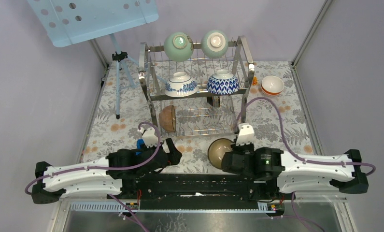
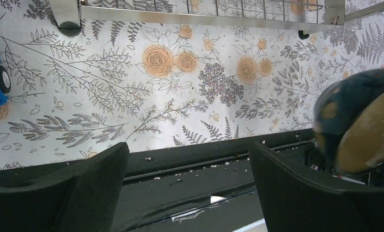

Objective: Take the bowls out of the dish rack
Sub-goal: Place the bowl at the center of the board.

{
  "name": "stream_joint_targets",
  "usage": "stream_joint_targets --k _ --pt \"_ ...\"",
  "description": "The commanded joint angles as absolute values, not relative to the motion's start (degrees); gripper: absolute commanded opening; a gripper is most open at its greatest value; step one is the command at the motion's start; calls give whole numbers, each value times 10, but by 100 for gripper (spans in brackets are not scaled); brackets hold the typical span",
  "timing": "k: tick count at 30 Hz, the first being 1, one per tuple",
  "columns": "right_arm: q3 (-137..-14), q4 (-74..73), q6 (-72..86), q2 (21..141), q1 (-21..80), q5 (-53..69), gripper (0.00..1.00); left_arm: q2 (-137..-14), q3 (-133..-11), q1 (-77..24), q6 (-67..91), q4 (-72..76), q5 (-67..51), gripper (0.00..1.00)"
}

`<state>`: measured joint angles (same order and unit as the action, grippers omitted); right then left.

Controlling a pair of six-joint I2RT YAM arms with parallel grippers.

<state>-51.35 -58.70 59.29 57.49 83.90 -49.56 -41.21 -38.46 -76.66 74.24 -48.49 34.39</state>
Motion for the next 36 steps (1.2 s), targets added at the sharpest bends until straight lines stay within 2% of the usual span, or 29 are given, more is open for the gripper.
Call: stream_joint_targets --k 1,5,15,22,32,36 --pt "-549 -672 689 497 799 -603 0 -409 -382 -767 752 -484 365 99" --pt "-554 -651 651 442 750 -618 0 -412 -381 -767 753 -484 365 99" --pt "-579 -487 411 450 521 -543 0 -412 -384 -767 750 -483 362 99" --pt "-600 -442 320 449 358 -507 0 -402 -388 -768 742 -488 358 99" --pt "-531 -357 423 476 144 -356 0 -376 -366 -768 737 -484 356 99" --pt "-509 -313 481 504 99 -344 0 -362 -348 -767 743 -481 347 99"
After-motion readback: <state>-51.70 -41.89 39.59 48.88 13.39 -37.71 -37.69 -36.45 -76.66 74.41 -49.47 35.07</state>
